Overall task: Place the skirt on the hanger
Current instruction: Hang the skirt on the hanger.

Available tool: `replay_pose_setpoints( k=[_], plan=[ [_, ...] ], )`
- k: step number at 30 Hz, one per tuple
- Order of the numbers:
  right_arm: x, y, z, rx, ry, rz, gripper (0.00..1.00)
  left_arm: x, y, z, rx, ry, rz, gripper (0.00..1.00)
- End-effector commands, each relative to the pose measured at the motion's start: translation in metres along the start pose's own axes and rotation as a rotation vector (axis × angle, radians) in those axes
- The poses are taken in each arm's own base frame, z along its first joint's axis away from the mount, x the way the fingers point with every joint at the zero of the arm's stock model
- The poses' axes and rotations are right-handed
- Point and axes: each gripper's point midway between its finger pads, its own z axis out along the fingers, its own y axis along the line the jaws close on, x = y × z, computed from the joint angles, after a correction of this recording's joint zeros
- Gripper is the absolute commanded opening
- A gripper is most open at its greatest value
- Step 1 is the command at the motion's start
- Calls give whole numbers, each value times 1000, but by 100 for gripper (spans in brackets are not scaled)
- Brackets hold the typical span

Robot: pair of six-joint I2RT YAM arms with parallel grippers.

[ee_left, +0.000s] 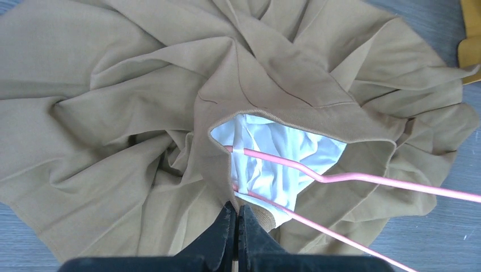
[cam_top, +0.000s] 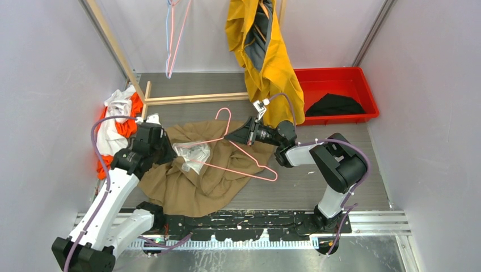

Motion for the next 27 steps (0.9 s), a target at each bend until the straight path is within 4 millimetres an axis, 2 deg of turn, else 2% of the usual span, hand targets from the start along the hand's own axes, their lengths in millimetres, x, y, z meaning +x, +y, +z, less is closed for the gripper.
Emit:
replay_pose_setpoints(
  k=[1, 6, 12, 17, 24, 27],
  plan=[
    [-19, 28, 5, -75, -60, -92, 1, -31, -14, -24, 62, -115, -6, 0],
    [-15, 16, 3, -41, -75, -71, 1, -46, -43, -38, 200, -137, 31, 0],
    [-21, 26, 4, -59, -86, -83, 1, -62, -86, -55, 390, -113, 83, 0],
    [-30, 34, 6, -70, -115, -101, 1, -75, -112, -72, 507, -101, 113, 1],
    [-54, 59, -2, -98, -185, -159, 1, -95, -135, -109, 604, -119, 159, 1],
    [-61, 74, -13, -110, -212, -194, 1, -103, -143, -125, 634, -127, 173, 1]
  ],
)
